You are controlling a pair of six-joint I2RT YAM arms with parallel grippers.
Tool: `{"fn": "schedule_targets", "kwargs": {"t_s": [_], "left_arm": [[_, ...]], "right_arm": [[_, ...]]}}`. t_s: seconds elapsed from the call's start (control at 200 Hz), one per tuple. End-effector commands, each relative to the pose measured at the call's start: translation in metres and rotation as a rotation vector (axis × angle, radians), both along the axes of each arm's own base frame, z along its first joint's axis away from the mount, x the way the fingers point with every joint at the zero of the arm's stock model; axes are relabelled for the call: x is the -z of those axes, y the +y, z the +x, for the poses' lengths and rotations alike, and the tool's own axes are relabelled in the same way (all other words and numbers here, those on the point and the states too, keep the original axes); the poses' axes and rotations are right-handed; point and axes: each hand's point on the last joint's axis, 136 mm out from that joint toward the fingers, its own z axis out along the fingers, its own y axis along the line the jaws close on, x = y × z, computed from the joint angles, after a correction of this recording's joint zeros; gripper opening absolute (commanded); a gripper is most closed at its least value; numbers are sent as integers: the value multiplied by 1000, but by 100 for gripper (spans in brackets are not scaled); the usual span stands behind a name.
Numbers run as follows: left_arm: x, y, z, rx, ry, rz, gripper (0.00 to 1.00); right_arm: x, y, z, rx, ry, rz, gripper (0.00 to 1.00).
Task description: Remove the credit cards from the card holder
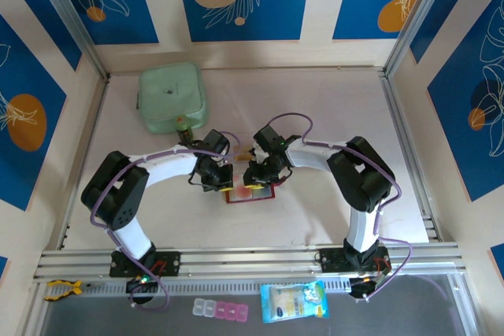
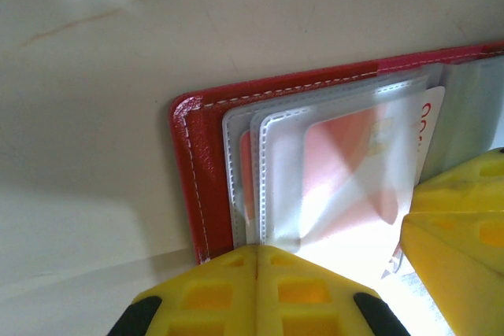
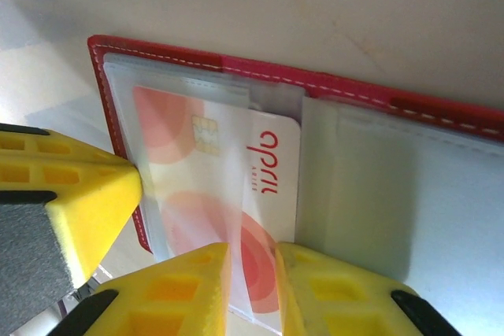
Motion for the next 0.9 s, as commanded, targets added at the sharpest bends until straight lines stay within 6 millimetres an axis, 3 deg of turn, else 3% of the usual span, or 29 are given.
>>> {"fn": "schedule_targets", "kwargs": {"t_s": [0.0,0.315,0.57,0.76,0.895], "left_arm": [[9,16,-7,-7,29,54,0],[-6,12,0,-1,2,38,0],[-23,-3,4,25,-24,-27,0],[-12,-13,-5,52,17,-41,0],[-3,-9,-8,54,34,-21,0]], "right_arm": [[-1,-13,-3,4,3,-49,23],[-11,-15,1,14,-25,-47,23],[-23,-4,2,10,-33,33,23],[-20,6,0,5,2,85,24],[-15,10,-2,-5,26,99,24]]}}
